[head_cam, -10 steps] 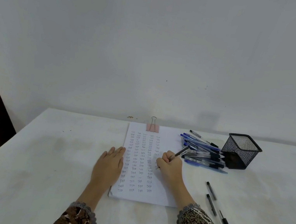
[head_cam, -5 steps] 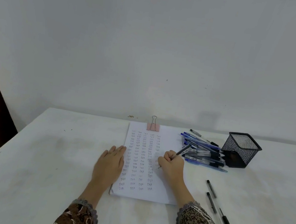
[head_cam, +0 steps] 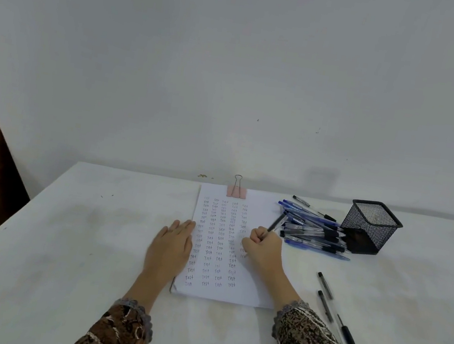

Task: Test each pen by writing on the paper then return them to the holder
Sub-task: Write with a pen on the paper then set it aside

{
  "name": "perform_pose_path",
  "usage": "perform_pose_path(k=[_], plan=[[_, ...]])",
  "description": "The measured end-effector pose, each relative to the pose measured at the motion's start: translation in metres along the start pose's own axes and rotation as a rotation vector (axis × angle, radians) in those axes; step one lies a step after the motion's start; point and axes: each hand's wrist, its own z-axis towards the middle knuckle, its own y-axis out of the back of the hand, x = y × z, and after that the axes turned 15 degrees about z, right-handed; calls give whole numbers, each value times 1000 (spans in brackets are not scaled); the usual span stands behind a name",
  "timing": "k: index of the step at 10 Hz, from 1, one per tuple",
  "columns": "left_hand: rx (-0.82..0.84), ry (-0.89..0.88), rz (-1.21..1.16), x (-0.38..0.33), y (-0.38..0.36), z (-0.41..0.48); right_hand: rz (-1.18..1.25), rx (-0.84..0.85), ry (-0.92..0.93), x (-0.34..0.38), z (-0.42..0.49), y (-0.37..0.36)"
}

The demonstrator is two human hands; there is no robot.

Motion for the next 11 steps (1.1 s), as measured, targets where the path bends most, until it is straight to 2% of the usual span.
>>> perform_pose_path(k=[1, 4, 5, 6, 7, 10, 11], plan=[[-1, 0, -2, 0, 0, 0, 0, -55, 15, 0, 1, 1], [1, -2, -3, 0, 2, 0, -30, -21, 23, -2, 1, 0], [2, 0, -6, -1, 1, -1, 188, -100, -54, 2, 0, 3], [-2, 5, -17, -1, 2, -1, 669, -196, -251, 10, 3, 14], [-8, 9, -17, -1, 1, 0, 885, -175, -395, 16, 1, 18], [-38, 21, -62, -2, 1, -1, 1287, -278, -277, 9, -12, 24], [-25, 28, -60, -2, 0, -2, 1274, -366, -268, 8, -16, 24]])
